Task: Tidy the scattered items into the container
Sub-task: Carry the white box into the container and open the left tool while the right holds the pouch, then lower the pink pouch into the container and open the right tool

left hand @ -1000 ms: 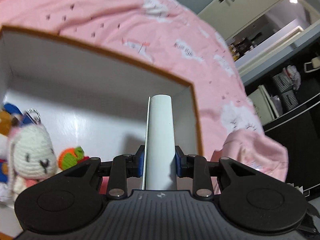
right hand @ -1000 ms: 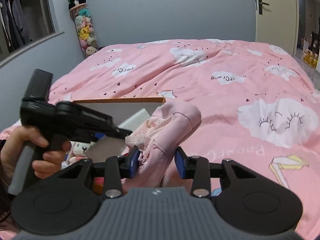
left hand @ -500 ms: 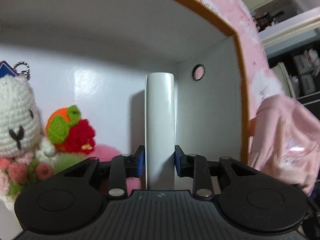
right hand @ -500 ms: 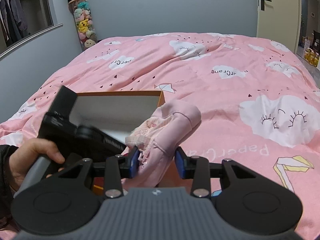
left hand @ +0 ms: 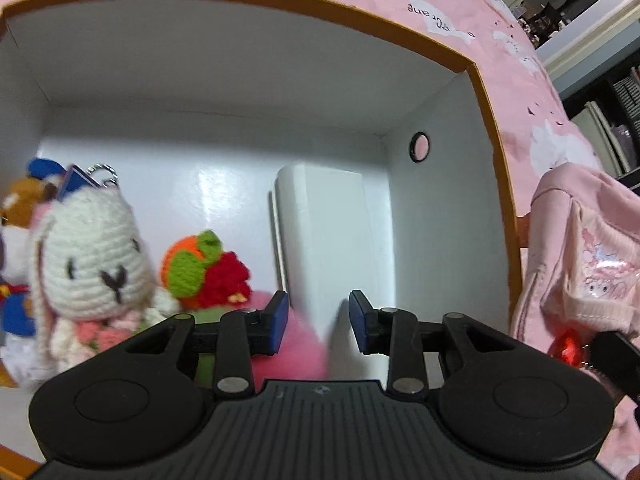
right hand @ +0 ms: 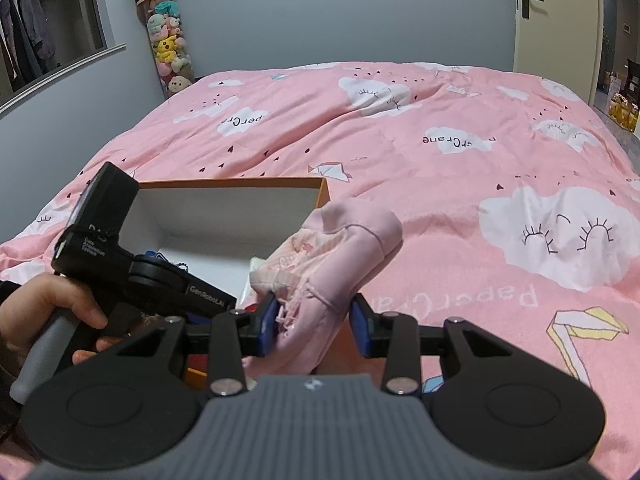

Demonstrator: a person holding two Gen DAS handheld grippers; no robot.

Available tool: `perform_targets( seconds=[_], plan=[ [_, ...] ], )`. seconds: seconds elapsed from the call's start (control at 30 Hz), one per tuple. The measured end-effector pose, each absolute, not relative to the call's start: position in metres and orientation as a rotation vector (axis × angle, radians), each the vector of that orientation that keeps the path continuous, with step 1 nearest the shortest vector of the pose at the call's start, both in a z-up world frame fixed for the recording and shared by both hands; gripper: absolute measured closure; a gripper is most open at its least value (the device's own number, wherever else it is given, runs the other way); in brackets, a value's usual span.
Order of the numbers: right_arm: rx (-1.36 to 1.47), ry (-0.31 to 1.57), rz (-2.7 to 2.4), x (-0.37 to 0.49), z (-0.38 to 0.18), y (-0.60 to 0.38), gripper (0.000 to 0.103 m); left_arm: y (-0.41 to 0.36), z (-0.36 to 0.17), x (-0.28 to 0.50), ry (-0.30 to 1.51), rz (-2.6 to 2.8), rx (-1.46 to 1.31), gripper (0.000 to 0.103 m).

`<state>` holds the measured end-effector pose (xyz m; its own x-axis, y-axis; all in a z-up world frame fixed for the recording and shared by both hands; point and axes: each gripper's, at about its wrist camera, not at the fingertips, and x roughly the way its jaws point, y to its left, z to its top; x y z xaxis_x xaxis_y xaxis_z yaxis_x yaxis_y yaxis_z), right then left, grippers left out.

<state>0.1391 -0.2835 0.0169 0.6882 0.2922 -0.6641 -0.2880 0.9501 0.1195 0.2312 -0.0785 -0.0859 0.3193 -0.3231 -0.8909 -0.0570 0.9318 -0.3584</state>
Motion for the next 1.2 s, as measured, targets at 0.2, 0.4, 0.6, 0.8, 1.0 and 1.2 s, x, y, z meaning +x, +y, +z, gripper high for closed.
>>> perform_targets(
  seconds=[0.2,0.4,0.6,0.8,1.0,1.2],
  plan=[
    [0.004,0.742,0.325,0.138,0.017,-0.283,0.062,-0.083,-0.091,0.241,1.268,-0.240,-0.379,0.083],
    [0.001,0.745,0.323,0.137,0.017,-0.282,0.062,-0.089,-0.094,0.250,1.269,-0.303,-0.370,0.083],
    [-0.005,0.739,0.332,0.137,0.019,-0.280,0.062,-0.074,-0.091,0.247,1.264,-0.330,-0.428,0.083],
    [-0.055,0.706,0.407,0.143,0.027,-0.263,0.062,-0.052,-0.050,0.236,1.138,-0.314,-0.397,0.083],
    [-0.117,0.740,0.533,0.159,0.017,-0.230,0.062,-0.010,-0.033,0.216,1.099,-0.261,-0.440,0.083],
    [-0.121,0.853,0.582,0.186,-0.011,-0.210,0.062,0.009,-0.036,0.201,1.089,-0.244,-0.479,0.083]
  ],
)
